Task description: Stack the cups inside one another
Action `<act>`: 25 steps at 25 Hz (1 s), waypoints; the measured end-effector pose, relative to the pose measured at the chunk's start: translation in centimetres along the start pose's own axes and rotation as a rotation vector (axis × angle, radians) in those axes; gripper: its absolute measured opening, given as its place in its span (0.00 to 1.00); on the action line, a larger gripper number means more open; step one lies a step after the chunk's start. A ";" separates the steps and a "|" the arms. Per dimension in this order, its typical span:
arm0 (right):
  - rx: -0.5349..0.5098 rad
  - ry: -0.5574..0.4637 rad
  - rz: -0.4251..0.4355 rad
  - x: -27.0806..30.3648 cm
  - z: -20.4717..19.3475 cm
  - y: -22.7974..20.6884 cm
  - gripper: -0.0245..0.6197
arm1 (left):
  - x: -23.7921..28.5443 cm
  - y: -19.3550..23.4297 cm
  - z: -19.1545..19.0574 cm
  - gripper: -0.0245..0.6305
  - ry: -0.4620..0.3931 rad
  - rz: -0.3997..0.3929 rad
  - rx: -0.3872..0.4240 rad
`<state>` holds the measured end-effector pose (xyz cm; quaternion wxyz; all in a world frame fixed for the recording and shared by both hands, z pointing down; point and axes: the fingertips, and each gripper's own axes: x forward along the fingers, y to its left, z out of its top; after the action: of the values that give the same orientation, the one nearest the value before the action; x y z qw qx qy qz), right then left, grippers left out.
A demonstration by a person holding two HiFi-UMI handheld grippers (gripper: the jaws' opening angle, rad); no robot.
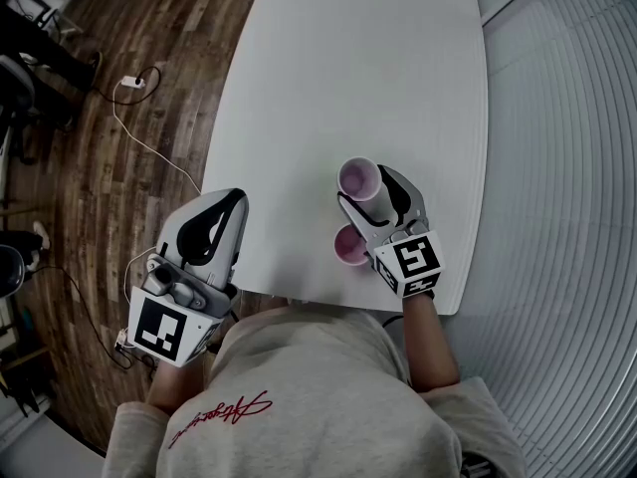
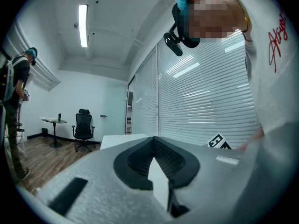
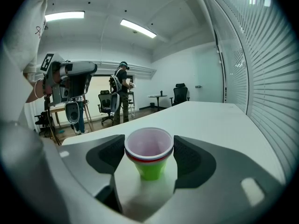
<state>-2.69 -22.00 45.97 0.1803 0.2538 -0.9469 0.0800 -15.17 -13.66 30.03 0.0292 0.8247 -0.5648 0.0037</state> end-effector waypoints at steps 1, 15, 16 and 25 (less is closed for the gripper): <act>-0.001 0.002 -0.001 0.0 -0.1 0.0 0.55 | 0.0 0.0 0.0 0.03 -0.001 0.002 -0.002; 0.006 0.006 -0.001 0.2 -0.5 -0.2 0.55 | -0.2 0.1 -0.2 0.03 0.002 0.007 0.001; 0.006 0.005 -0.001 0.2 -0.5 -0.2 0.55 | -0.2 0.1 -0.2 0.03 0.002 0.005 0.003; 0.020 0.009 0.008 0.2 -0.7 -0.1 0.55 | -0.2 -0.1 -0.1 0.03 -0.002 -0.012 0.005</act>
<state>-2.58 -22.02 46.65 0.1817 0.2514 -0.9463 0.0915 -15.11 -13.45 30.14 0.0267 0.8281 -0.5600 0.0040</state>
